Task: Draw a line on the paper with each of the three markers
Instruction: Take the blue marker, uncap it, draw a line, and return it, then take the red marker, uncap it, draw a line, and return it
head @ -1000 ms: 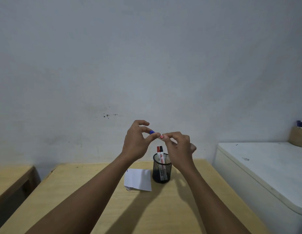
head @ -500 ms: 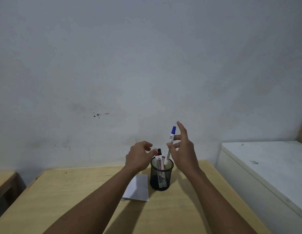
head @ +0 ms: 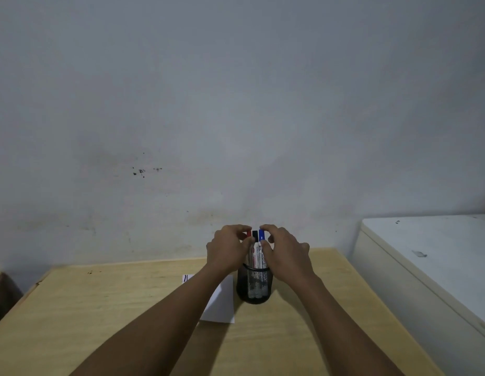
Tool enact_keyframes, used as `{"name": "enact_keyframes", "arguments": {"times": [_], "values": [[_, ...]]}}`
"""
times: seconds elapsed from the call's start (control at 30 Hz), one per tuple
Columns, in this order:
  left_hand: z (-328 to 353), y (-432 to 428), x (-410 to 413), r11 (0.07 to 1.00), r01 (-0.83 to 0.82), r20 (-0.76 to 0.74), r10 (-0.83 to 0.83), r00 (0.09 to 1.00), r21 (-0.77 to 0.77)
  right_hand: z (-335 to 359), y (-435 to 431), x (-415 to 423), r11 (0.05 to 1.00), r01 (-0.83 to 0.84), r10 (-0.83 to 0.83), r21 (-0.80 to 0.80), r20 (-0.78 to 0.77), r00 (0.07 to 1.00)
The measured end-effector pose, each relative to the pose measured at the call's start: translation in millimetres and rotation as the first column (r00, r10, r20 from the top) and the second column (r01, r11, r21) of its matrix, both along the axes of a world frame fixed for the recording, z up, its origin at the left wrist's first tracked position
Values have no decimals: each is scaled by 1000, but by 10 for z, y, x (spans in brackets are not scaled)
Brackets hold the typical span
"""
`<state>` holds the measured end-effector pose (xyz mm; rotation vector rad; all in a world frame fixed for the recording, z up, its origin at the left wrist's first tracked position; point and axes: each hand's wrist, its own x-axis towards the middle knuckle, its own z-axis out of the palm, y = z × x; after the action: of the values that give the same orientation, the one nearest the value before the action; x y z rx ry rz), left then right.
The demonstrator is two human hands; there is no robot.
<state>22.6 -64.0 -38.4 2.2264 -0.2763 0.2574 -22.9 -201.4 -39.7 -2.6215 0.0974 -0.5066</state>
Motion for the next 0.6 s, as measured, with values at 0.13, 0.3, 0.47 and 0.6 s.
{"name": "enact_keyframes", "arguments": {"times": [0.13,0.3,0.47,0.6], "values": [[17,9,5,1000,-19,-5,19,1000,-16,-3,-14,24,1000,6,-5,-2,26,1000],[193,82,-96,991,-72,89,82,993,-109,111,-8,-74,993,29,-51,114,187,981],[585,335,-190,905,-29,146,101,984,-424,340,120,-152,960,-53,-43,276,331,943],[937,586,-347,661,-27,2,42,999,-750,658,271,-304,703,-242,164,669,178,970]]}}
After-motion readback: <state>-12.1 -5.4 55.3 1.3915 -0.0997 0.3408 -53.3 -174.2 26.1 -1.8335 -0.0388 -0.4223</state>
